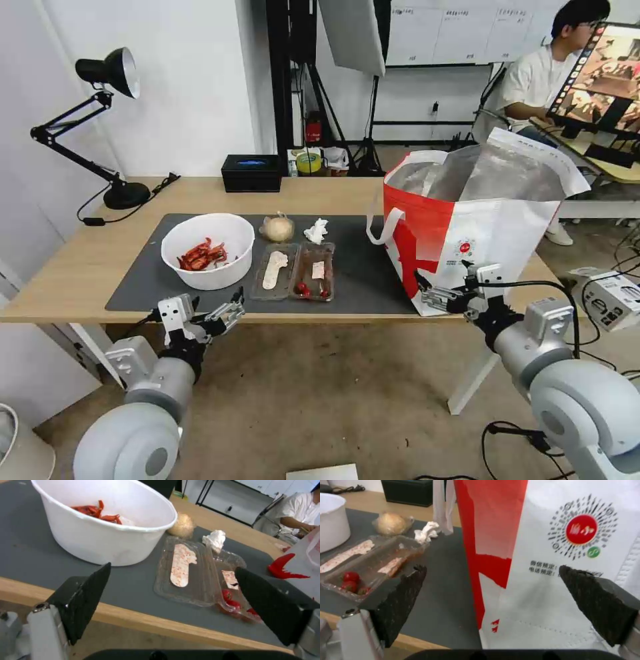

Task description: Pick up the trash from the table and place it into the takeout bag.

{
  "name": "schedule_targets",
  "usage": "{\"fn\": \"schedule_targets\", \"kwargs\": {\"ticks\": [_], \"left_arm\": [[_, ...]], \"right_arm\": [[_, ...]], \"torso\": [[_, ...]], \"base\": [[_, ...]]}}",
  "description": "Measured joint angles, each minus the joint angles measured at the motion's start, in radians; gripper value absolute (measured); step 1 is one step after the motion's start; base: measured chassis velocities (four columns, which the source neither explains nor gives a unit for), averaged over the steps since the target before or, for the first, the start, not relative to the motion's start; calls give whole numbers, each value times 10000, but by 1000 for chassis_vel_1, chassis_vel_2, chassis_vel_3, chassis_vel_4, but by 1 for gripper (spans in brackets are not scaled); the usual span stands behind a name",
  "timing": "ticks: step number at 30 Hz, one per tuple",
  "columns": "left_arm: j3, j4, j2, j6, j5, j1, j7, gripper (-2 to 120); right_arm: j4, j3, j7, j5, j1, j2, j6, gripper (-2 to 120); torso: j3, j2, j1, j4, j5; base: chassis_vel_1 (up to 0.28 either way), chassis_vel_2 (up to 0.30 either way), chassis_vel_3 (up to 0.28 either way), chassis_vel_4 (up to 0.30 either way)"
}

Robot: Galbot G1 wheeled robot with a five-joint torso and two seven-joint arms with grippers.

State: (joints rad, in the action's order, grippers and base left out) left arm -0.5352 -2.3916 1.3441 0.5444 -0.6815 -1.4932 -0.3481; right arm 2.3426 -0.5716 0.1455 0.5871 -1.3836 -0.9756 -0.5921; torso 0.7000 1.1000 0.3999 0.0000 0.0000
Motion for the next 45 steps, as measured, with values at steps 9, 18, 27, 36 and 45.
{"fn": "schedule_targets", "kwargs": {"ticks": [9,18,27,36,45], "left_arm": [[197,255,148,7,-1341,234,-629,100],[240,274,564,58,-3328,403,-1460,100],[472,787,869,-15,-5717,1135,-2679,100],[888,1221,962,-202,-6364,1708,-3177,100],[1260,1559,971,-346,-6481,2116,-3326,100]], "right_arm": [[-292,570,-94,168,123,-377,83,100],[-601,1482,-200,305,490,-559,216,100],[-644,1702,-240,265,472,-592,253,100],[-593,1670,-241,235,430,-515,258,100],[-564,1617,-237,223,402,-475,268,100]], "torso": [[0,0,0,0,0],[0,0,1,2,0],[0,-1,2,0,0],[0,0,1,-1,1],[-1,0,2,0,1]], "base": [[0,0,0,0],[0,0,0,0],[0,0,0,0],[0,0,0,0],[0,0,0,0]]}}
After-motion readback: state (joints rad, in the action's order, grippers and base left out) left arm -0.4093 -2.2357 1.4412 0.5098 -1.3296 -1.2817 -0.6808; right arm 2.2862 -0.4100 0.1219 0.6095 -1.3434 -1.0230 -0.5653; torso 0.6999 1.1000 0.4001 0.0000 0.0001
